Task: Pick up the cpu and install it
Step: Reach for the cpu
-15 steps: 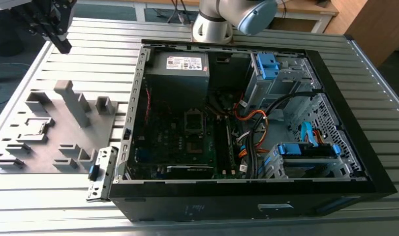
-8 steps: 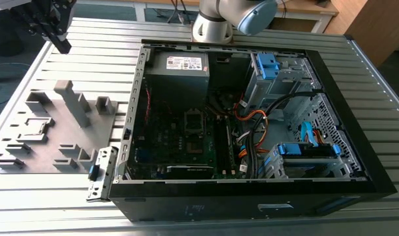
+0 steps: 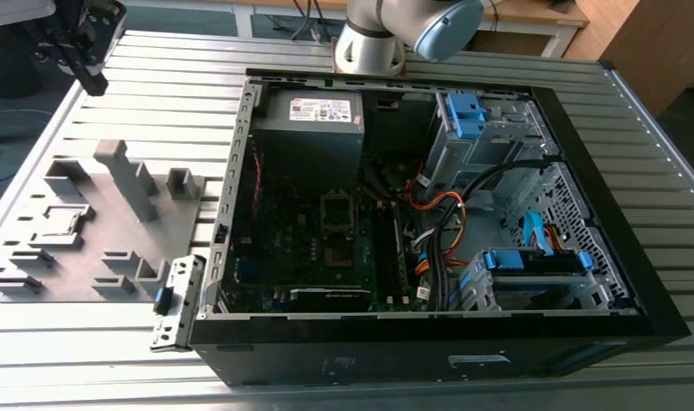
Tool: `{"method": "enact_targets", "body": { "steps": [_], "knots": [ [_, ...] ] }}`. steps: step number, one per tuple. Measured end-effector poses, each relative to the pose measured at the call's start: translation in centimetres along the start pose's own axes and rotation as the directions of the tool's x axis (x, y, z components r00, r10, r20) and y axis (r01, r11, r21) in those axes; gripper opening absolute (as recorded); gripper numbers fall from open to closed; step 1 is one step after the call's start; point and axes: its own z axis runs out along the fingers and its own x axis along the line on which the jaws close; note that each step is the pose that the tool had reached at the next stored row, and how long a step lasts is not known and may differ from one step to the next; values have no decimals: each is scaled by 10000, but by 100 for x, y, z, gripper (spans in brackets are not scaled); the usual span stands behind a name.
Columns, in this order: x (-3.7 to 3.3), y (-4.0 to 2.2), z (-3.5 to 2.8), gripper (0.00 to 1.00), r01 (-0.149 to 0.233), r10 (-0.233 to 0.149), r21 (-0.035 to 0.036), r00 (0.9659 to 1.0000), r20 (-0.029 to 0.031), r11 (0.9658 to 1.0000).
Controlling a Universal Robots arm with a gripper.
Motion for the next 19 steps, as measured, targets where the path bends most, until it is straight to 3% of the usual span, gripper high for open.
{"method": "enact_targets", "body": {
  "steps": [2, 3, 4, 11, 19],
  "knots": [
    [0, 0, 7, 11, -12, 12, 22, 9996, -283, 10000],
    [0, 0, 10, 11, -15, 16, 27, 9993, -364, 10000],
    [1, 0, 13, 11, -17, 18, 29, 9992, -396, 10000],
    [20, -2, 13, 11, -15, 17, 36, 9992, -405, 10000],
    [143, -46, 36, 11, -2, 3, 35, 9992, -406, 10000]
  ]
}}
